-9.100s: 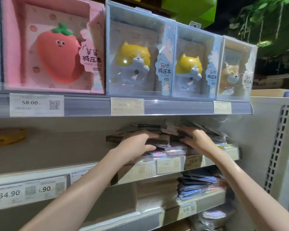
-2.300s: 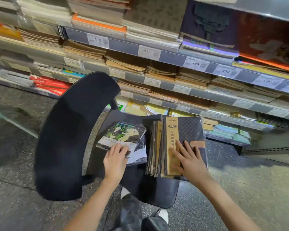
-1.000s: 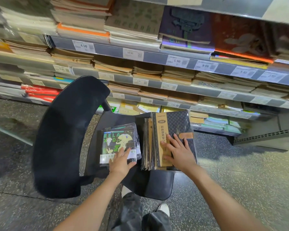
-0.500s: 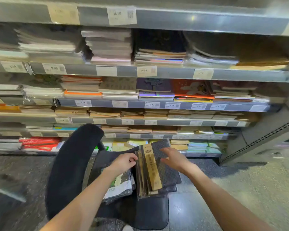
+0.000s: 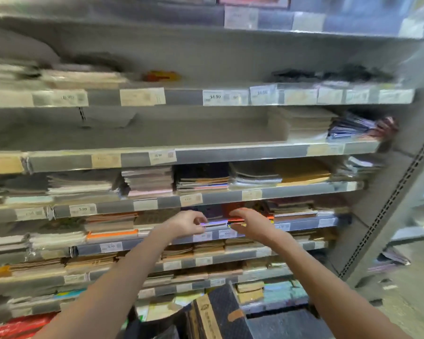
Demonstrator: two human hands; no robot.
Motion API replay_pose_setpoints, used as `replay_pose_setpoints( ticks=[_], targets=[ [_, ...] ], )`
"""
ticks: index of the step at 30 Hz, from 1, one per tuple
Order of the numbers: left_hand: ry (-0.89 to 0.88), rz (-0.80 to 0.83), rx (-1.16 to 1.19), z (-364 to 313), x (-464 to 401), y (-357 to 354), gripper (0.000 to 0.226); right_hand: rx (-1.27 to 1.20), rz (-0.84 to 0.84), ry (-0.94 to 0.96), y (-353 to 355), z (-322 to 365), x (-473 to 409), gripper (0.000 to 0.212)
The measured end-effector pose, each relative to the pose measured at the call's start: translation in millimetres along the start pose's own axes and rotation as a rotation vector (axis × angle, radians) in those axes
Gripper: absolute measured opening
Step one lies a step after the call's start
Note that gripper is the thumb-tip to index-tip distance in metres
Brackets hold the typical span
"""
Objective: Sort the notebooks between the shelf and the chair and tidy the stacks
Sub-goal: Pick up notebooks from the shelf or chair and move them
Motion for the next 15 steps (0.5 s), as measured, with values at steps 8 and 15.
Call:
replay_pose_setpoints(
  ticks=[8,15],
  targets=[
    [-0.12,-0.158,-0.089,-51.7,-15.7,93.8,0.038,0.055,-0.167,0.074,98.9,16.8,-18.9,0.046],
    [-0.163,-0.26,-0.151,-93.2,-40.1,161.2,0.038,0.141,-0.266,0.137,171.0,3.1,-49.3,0.047]
  ],
)
Point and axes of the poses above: each hand's wrist, its own x-axis away from the middle knuckle, its own y-axis out of the back of the hand, z = x × y, the point moved 5 cm from there along -x, towards the middle knuckle, and after that the axes turned 1 degree about -z, right-handed, at the moved point
